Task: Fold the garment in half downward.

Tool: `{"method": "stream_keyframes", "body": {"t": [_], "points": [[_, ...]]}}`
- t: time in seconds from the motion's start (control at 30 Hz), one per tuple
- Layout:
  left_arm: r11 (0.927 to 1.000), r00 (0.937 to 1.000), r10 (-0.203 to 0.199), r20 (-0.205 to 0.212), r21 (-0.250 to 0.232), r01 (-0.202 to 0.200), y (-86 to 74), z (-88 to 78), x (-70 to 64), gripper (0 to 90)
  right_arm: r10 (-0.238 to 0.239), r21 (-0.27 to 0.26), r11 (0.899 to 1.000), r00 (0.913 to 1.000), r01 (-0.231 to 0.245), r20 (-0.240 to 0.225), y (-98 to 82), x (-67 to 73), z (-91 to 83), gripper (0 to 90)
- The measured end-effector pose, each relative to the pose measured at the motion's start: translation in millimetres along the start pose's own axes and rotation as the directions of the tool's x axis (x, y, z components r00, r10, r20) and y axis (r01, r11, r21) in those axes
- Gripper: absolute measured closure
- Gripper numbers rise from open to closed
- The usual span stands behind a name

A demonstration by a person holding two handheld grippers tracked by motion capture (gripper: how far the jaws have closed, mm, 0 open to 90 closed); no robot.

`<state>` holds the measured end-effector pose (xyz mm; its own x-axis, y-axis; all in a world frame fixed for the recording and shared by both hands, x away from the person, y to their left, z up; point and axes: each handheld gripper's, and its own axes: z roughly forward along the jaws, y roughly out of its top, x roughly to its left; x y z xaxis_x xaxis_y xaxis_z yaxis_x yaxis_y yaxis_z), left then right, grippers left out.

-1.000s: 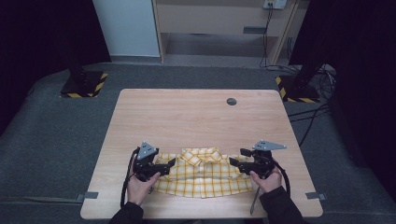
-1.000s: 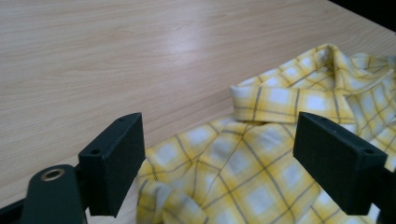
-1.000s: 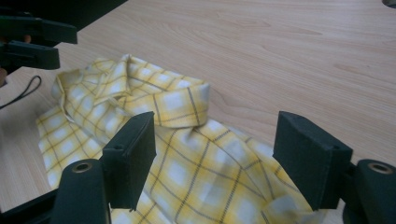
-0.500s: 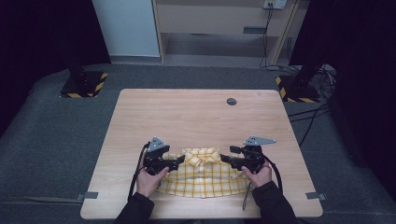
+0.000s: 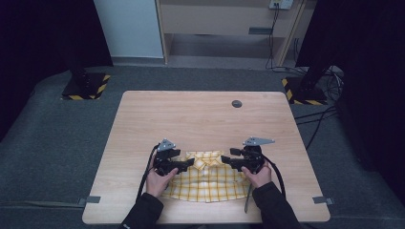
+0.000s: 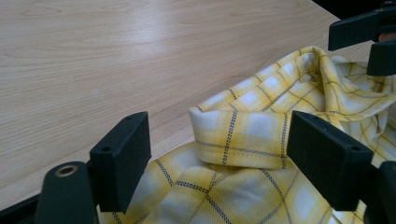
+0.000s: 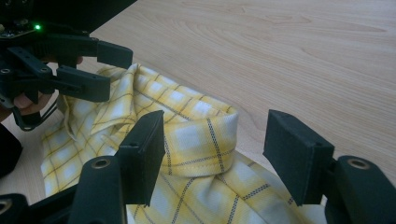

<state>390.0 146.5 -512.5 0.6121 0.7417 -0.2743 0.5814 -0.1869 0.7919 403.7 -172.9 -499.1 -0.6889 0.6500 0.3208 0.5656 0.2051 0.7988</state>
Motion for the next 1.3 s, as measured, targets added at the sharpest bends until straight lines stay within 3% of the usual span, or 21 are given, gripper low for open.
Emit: {"method": "stream_keyframes", "body": {"t": [0.2, 0.53, 0.67, 1.07, 1.3], "points": [[0.9999, 0.9999, -0.007, 0.013, 0.010, 0.007, -0.5, 5.3, -0.2, 24.2, -0.005, 0.019, 1.000, 1.0000, 0.005, 0.008, -0.8, -0.5, 8.4, 40.0], [0.9996, 0.9989, -0.013, 0.046, 0.026, 0.012, -1.7, 8.6, 0.5, 38.4, -0.004, 0.055, 0.998, 0.9999, 0.003, 0.013, -3.8, 0.4, 18.5, 47.4], [0.9995, 0.9988, -0.012, 0.047, 0.030, 0.010, -2.1, 9.9, -0.2, 43.8, 0.024, 0.066, 0.998, 0.9997, -0.024, -0.001, -4.8, 0.2, 21.0, 53.1], [0.9989, 0.9989, 0.043, -0.015, 0.018, -0.043, -1.2, 5.0, -5.9, 61.3, -0.051, 0.044, 0.998, 0.9946, 0.048, 0.090, -7.0, 11.6, 20.9, 74.2], [0.9986, 0.9981, 0.053, -0.031, -0.007, -0.053, -0.1, -0.1, -7.8, 73.1, -0.063, 0.020, 0.998, 0.9941, 0.062, 0.088, -6.5, 15.9, 17.2, 80.7]]}}
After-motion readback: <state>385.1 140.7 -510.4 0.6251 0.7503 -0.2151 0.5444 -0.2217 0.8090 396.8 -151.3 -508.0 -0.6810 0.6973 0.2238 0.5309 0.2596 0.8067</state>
